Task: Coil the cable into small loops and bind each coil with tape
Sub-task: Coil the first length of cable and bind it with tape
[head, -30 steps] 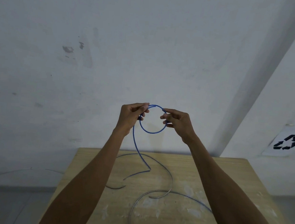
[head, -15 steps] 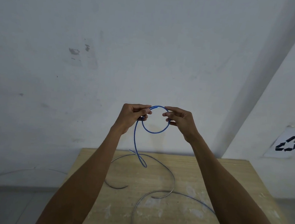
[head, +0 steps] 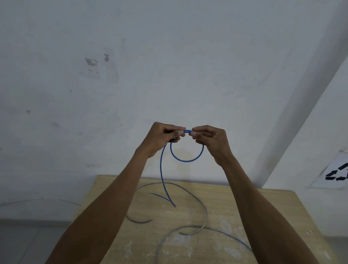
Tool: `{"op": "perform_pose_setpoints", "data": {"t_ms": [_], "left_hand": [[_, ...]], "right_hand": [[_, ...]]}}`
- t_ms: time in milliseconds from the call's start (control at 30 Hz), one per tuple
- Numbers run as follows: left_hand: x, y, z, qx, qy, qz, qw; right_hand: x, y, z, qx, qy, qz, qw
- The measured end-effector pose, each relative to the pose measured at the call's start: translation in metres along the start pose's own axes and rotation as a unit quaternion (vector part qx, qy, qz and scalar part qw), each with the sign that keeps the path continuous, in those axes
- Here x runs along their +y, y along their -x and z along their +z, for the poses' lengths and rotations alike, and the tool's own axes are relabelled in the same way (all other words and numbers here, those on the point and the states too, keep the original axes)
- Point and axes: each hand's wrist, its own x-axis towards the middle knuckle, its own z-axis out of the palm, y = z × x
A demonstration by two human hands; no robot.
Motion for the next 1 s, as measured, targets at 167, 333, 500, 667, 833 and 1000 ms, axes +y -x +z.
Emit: {"op": "perform_pose_setpoints", "data": {"t_ms": [167, 333, 500, 667, 833, 1000], "left_hand": [[0.002, 0.001, 0.0, -0.016, 0.025, 0.004, 1.0], [0.001, -0.004, 0.004, 0.052, 0.054, 0.004, 0.997], [0.003, -0.016, 0.007, 0.191, 0.131, -0.008, 0.973], [0.009, -0.021, 0.019, 0.235, 0.146, -0.003, 0.961], [0.01, -0.02, 0.037, 0.227, 0.154, -0.002, 0.962], [0.011, -0.016, 0.034, 0.205, 0.148, -0.004, 0.967]], "right_hand": [[0.0, -0.002, 0.001, 0.037, -0.047, -0.002, 0.998], [0.003, 0.002, 0.001, 0.047, -0.048, 0.026, 0.997], [0.026, 0.006, -0.01, 0.046, 0.052, 0.238, 0.969], [0.038, 0.025, 0.009, 0.007, 0.052, 0.436, 0.898], [0.047, 0.033, 0.034, 0.016, -0.185, 0.508, 0.841], [0.059, 0.028, 0.041, 0.157, -0.33, 0.464, 0.807]]}}
